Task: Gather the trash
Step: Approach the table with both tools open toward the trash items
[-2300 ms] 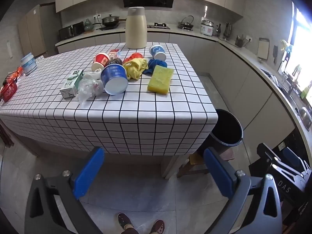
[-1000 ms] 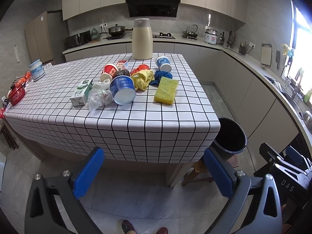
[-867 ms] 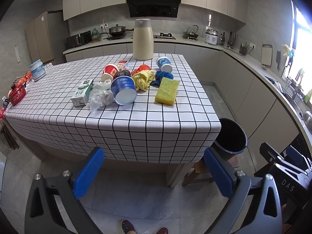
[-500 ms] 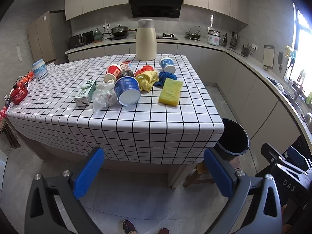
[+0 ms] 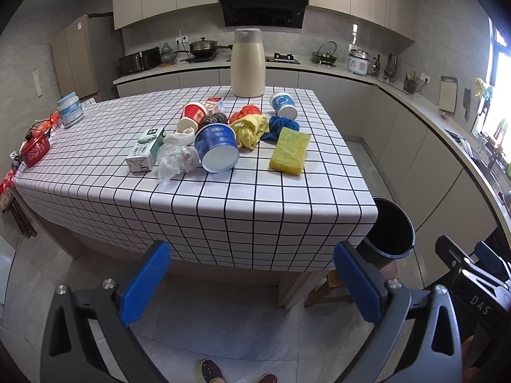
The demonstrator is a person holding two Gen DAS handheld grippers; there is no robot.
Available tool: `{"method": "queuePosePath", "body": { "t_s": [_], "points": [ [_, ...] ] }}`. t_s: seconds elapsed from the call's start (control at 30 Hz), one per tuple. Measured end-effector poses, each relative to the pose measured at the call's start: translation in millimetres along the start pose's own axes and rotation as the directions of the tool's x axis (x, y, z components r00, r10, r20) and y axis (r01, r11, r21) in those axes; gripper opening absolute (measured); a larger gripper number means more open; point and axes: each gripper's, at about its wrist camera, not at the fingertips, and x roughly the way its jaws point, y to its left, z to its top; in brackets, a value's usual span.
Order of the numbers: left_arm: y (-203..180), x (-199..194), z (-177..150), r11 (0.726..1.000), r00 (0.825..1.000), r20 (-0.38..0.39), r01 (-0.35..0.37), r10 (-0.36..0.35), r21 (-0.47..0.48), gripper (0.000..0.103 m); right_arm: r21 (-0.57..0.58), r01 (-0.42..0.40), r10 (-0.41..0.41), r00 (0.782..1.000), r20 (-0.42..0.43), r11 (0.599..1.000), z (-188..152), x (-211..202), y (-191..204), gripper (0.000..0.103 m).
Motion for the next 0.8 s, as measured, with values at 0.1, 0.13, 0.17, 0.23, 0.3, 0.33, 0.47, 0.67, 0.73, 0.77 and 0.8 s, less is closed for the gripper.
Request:
{"method": "queuePosePath", "body": {
  "t_s": [0.1, 0.13, 0.17, 0.23, 0.3, 0.33, 0.47, 0.67, 0.73, 0.77, 0.8],
  "points": [
    [3.0, 2.6, 1.8, 1.0, 1.0, -0.001, -0.01, 0.01, -0.009, 0.103, -0.002, -0.012, 0.012, 1.0, 0.002, 1.0, 2.6, 4.2, 0.3, 0.103],
    [3.9, 3.7, 2.5, 1.0, 1.0, -0.001, -0.014, 0.014, -0.012, 0.103, -0.002, -0.015, 0.015, 1.0, 0.001, 1.0, 3.3, 5.5, 0.5, 0.103],
    [4.1, 4.2, 2.9, 1.0, 1.0, 0.0, -0.017, 0.017, -0.014, 0.103, -0.003, -0.019, 0.019, 1.0, 0.001, 1.0, 4.0, 7.0, 1.1, 0.103],
    [4.5, 5.6, 3.6, 1.0, 1.0, 0.001, -0.024, 0.024, -0.017, 0.103, -0.008, -0.027, 0.027, 1.0, 0.0, 1.0, 5.8, 10.2, 2.6, 0.103],
    [4.6, 6.8, 4.9, 0.999, 1.0, 0.001, -0.03, 0.03, -0.018, 0.103, -0.014, -0.033, 0.033, 0.999, 0.001, 0.999, 7.3, 13.0, 4.2, 0.103],
    [4.9, 7.7, 5.5, 0.999, 0.999, 0.001, -0.032, 0.032, -0.019, 0.103, -0.018, -0.036, 0.036, 0.999, 0.001, 0.999, 7.9, 13.9, 5.2, 0.103],
    [6.1, 9.8, 8.0, 0.999, 0.999, 0.004, -0.039, 0.039, -0.021, 0.103, -0.029, -0.048, 0.048, 0.999, 0.003, 0.998, 10.7, 18.9, 8.8, 0.103],
    [9.8, 12.4, 12.3, 0.999, 0.999, 0.006, -0.042, 0.042, -0.03, 0.103, -0.041, -0.064, 0.064, 0.998, -0.001, 0.997, 15.6, 26.8, 16.8, 0.103],
    [10.9, 13.2, 13.0, 0.999, 0.999, 0.006, -0.044, 0.044, -0.03, 0.103, -0.048, -0.064, 0.064, 0.998, 0.001, 0.997, 18.0, 28.4, 19.3, 0.103],
    [10.9, 13.2, 13.2, 0.999, 0.999, 0.006, -0.044, 0.044, -0.031, 0.103, -0.048, -0.065, 0.065, 0.998, 0.003, 0.997, 18.9, 29.4, 19.9, 0.103],
    [11.1, 13.3, 13.5, 0.998, 0.999, 0.006, -0.047, 0.047, -0.033, 0.103, -0.048, -0.064, 0.064, 0.998, 0.003, 0.997, 19.5, 30.1, 20.7, 0.103]
  ]
}}
